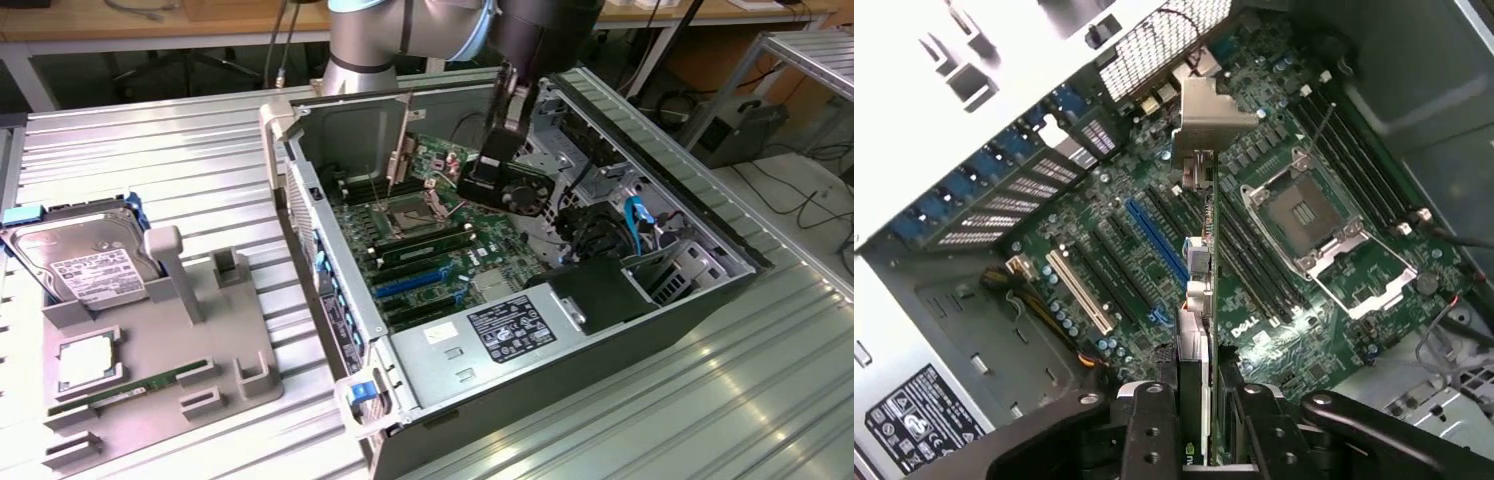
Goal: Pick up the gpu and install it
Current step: 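Insert the gpu into the slot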
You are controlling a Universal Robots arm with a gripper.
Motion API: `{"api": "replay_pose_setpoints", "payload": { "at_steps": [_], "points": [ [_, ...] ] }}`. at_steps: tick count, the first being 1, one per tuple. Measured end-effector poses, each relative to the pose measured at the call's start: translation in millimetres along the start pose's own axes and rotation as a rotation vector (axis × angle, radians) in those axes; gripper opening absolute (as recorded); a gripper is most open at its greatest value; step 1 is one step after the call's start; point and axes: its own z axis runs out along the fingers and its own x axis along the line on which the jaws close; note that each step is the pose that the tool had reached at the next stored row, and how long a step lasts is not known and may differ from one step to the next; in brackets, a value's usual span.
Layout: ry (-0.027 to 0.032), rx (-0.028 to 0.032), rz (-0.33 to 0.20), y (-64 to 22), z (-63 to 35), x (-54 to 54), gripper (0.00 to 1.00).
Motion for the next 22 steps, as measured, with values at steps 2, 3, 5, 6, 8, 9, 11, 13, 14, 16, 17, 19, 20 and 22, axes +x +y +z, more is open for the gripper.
{"api": "replay_pose_setpoints", "payload": {
  "at_steps": [2, 3, 5, 6, 8, 9, 11, 13, 14, 16, 17, 19, 20, 22],
  "points": [
    [0.0001, 0.0030, -0.040, 0.0, 0.9, 0.0, 0.26],
    [0.0002, 0.0046, -0.061, -0.1, 1.4, 0.0, 0.26],
    [0.0005, 0.0079, -0.109, -0.1, 2.4, 0.0, 0.26],
    [0.0008, 0.0105, -0.148, -0.1, 3.2, -0.1, 0.26],
    [0.0012, 0.0130, -0.187, -0.1, 3.8, -0.1, 0.26],
    [0.0014, 0.0144, -0.208, -0.2, 4.1, -0.1, 0.26],
    [0.0015, 0.0166, -0.247, -0.2, 4.5, -0.1, 0.26],
    [0.0009, 0.0179, -0.281, -0.2, 4.8, -0.1, 0.26],
    [0.0005, 0.0182, -0.296, -0.2, 4.9, -0.1, 0.26],
    [-0.0007, 0.0188, -0.329, -0.2, 5.2, -0.1, 0.26],
    [-0.0016, 0.0188, -0.345, -0.2, 5.4, -0.1, 0.26],
    [-0.0038, 0.0181, -0.389, -0.2, 6.0, -0.1, 0.26],
    [-0.0042, 0.0179, -0.408, -0.2, 6.2, -0.1, 0.26],
    [-0.0047, 0.0179, -0.447, -0.2, 7.0, -0.2, 0.26]
  ]
}}
